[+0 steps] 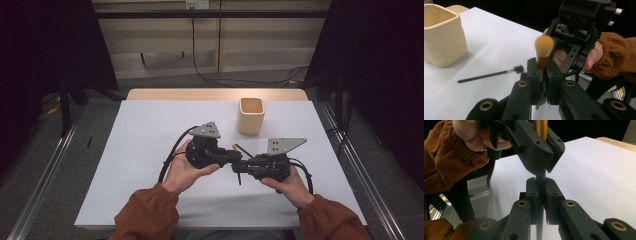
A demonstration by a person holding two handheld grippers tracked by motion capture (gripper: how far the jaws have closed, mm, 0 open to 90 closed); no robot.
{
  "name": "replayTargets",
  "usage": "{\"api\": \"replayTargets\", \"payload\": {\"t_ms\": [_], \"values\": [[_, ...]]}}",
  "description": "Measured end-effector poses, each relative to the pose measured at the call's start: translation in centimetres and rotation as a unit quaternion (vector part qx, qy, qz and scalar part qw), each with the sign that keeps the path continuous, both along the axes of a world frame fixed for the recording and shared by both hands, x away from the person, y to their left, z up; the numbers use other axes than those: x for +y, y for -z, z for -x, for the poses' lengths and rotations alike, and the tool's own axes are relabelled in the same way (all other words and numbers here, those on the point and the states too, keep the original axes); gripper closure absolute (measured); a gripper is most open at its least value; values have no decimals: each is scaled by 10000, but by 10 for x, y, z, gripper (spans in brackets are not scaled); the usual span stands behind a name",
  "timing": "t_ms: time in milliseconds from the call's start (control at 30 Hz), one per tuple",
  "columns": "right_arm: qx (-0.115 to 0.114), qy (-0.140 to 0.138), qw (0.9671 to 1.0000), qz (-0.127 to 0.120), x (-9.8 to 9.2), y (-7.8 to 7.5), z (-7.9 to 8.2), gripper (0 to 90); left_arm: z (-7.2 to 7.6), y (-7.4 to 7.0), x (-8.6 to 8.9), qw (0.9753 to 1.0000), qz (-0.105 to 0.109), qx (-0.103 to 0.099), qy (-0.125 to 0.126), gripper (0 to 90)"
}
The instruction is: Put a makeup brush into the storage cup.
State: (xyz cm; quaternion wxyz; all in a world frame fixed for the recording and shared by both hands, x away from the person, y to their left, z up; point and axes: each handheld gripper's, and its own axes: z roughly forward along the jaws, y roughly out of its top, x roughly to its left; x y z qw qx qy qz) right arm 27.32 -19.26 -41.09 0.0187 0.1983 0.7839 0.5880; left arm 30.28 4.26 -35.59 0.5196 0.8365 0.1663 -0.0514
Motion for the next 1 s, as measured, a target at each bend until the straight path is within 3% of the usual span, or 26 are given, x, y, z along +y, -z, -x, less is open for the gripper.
{"api": "replayTargets", "payload": {"t_ms": [200, 467, 700, 1000], "values": [[-12, 3, 10000, 0, 0, 0, 0, 835, -1, 1, 1, 10000, 41, 27, 9, 837], [-47, 33, 10000, -32, -2, -2, 0, 835, -1, 2, 4, 9996, 265, -34, -53, 791], [-58, 84, 9999, -46, -5, -2, 0, 835, 0, 2, 8, 9992, 283, -166, -238, 572], [-85, 153, 9998, -44, -6, -2, -1, 835, 0, 4, 12, 9980, 322, -275, -474, 198]]}}
